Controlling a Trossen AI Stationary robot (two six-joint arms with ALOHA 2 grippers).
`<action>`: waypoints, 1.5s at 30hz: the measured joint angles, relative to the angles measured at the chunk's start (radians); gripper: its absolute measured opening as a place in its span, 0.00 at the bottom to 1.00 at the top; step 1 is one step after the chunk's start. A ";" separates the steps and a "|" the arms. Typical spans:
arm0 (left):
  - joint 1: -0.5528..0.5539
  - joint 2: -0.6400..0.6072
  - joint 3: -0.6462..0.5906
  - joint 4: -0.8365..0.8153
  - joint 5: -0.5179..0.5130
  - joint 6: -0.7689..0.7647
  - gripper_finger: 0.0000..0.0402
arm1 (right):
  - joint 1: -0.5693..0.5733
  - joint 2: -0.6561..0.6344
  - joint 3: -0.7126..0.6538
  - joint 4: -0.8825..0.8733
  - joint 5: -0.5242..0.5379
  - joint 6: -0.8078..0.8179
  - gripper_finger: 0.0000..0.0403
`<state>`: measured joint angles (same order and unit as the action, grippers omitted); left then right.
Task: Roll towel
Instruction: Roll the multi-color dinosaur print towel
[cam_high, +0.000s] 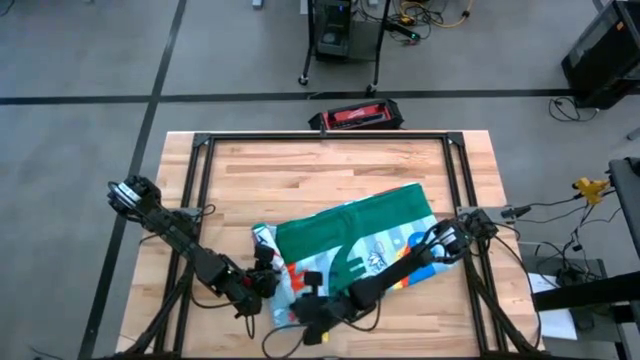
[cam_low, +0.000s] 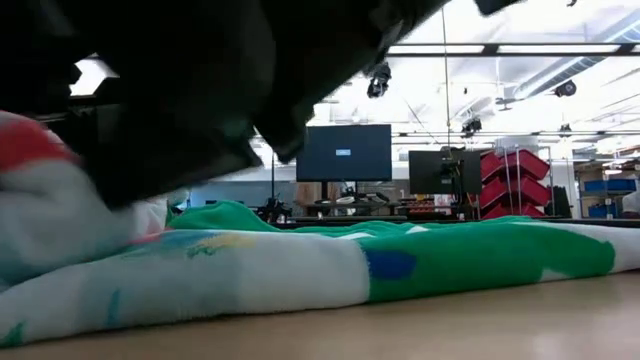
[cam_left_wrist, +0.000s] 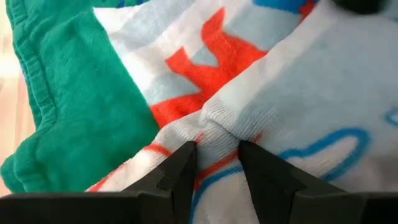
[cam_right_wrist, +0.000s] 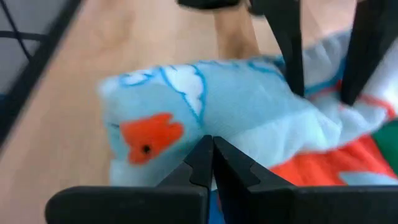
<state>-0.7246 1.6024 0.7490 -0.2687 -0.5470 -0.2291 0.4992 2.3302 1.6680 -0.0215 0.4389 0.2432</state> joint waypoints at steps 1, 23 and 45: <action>0.000 0.000 0.000 0.000 0.002 0.000 0.29 | 0.003 0.000 0.000 0.008 0.001 -0.006 0.00; -0.007 0.000 0.000 0.099 0.090 0.081 0.29 | -0.095 -0.080 -0.072 -0.139 -0.154 -0.130 0.00; -0.014 0.001 0.001 0.213 0.281 0.127 0.29 | -0.215 -0.081 -0.119 -0.199 -0.357 -0.102 0.00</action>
<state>-0.7387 1.6035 0.7499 -0.0556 -0.2659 -0.1017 0.2843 2.2492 1.5495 -0.2204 0.0820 0.1409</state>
